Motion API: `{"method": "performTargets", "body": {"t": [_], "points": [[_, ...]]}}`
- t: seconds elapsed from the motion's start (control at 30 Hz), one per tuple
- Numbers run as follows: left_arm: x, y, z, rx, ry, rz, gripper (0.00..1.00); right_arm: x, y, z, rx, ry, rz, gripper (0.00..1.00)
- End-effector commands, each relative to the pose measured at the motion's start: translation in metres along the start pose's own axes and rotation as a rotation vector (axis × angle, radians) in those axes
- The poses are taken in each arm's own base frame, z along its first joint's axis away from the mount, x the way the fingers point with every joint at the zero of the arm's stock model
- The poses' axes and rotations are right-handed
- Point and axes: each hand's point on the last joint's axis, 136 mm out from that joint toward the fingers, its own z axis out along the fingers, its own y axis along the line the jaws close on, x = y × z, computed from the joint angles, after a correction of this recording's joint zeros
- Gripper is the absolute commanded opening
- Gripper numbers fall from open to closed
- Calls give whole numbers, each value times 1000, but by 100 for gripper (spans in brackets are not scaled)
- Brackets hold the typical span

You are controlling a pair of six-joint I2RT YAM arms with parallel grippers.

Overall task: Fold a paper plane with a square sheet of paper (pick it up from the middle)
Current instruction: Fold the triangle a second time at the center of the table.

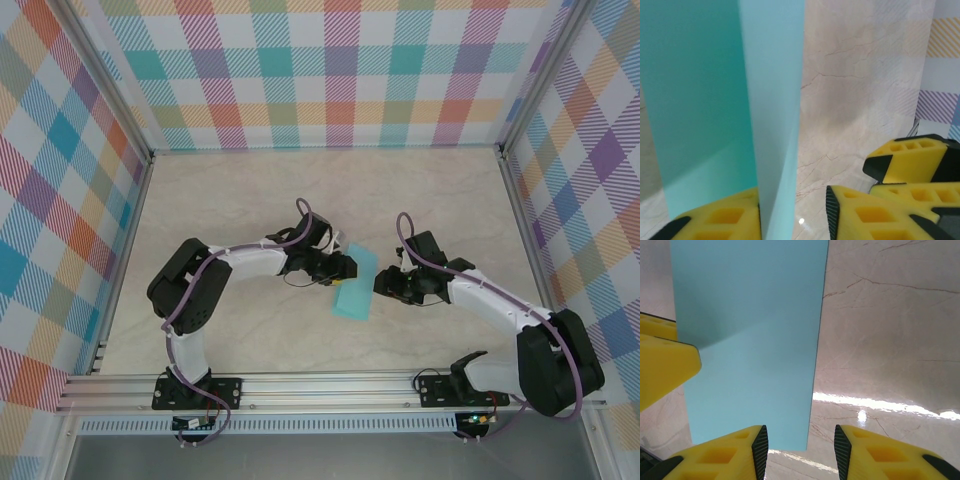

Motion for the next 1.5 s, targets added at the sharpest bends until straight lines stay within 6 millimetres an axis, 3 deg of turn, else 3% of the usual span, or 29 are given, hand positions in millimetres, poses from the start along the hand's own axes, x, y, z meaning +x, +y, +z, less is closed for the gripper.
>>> {"method": "performTargets", "body": {"t": [0.0, 0.23, 0.4, 0.73, 0.87, 1.0, 1.23, 1.47], "points": [[-7, 4, -2, -19, -7, -11, 27, 8, 1, -2, -14, 24, 4, 42], [-8, -4, -19, -32, -49, 7, 0, 8, 4, -7, -24, 19, 0, 42], [-8, -13, -46, -64, -117, 20, 0, 5, 12, -19, -41, 1, -16, 43], [3, -25, -146, -233, -301, 67, 0, 0, 28, -38, -79, -38, -58, 50], [8, -26, -168, -290, -317, 96, 0, -1, 30, -38, -88, -38, -58, 51], [7, -14, -158, -317, -305, 55, 0, 0, 33, -36, -110, -32, -57, 57], [7, 13, -110, -261, -256, -87, 0, 5, 54, -40, -236, -47, -125, 76], [10, 25, -86, -225, -221, -137, 0, 21, 72, -36, -273, -24, -233, 79]]}}
